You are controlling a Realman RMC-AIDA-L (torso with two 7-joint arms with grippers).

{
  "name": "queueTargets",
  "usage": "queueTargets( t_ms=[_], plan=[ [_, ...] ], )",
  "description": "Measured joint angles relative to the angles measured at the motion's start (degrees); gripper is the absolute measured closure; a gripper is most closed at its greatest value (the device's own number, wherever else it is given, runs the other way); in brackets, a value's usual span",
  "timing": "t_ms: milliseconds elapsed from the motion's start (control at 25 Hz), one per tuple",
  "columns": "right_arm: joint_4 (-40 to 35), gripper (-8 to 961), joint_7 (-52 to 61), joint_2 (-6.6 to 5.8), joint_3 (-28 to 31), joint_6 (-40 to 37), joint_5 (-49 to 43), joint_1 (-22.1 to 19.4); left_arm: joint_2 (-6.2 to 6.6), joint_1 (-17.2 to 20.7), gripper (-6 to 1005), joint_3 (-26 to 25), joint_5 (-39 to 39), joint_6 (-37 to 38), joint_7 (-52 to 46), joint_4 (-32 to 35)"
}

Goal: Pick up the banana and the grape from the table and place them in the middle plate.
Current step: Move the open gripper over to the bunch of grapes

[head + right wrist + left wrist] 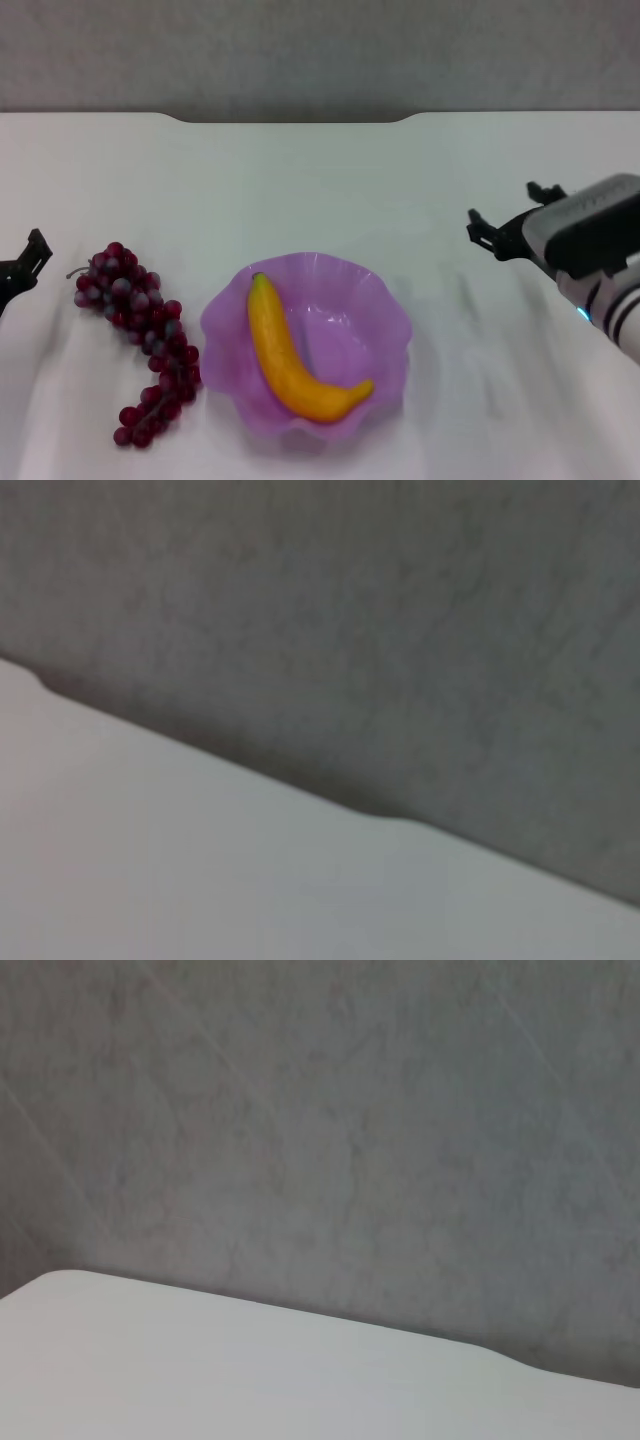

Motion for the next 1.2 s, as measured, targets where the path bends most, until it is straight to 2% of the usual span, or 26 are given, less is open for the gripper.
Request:
queueTargets(
  t_ms=[200,280,520,720,800,920,1040,1120,1200],
  plan=[
    [-7.3,76,7.4,0.29,-10.0,-19.6,0.0,-0.2,0.0,-0.3,115,0.1,0.1,0.9,-1.2,0.3],
    [-10.0,76,12.4,0.25,-13.2,-25.0,-0.3,-0.1,0.0,-0.3,114,0.4,0.3,1.2,-1.5,0.4],
    [-16.4,76,21.3,0.32,-18.9,-33.1,-0.6,0.2,0.0,-0.4,115,0.9,1.0,1.5,-2.6,0.7],
    [-19.9,76,28.9,0.13,-22.9,-36.3,-0.6,0.2,0.58,-0.3,116,4.5,4.4,3.0,-8.3,2.6],
    [-21.0,76,29.2,0.1,-23.0,-35.8,-0.6,0.2,1.43,-0.3,117,5.0,7.3,1.4,-10.1,5.5],
    [-22.1,76,28.9,0.09,-23.1,-33.3,-0.6,0.5,3.58,1.0,117,3.0,11.0,-6.4,-10.7,14.4],
    [-21.9,76,28.9,0.04,-23.1,-32.0,-0.6,1.1,5.76,4.6,118,0.8,14.9,-16.0,-10.7,25.5],
    [-22.1,76,29.2,0.14,-23.1,-32.0,-0.4,1.2,6.34,7.2,118,-1.5,18.8,-22.9,-10.5,33.1],
    [-22.3,76,29.2,0.22,-23.1,-31.9,-0.3,1.2,6.19,9.7,118,-4.2,23.1,-30.4,-10.4,40.6]
  ],
)
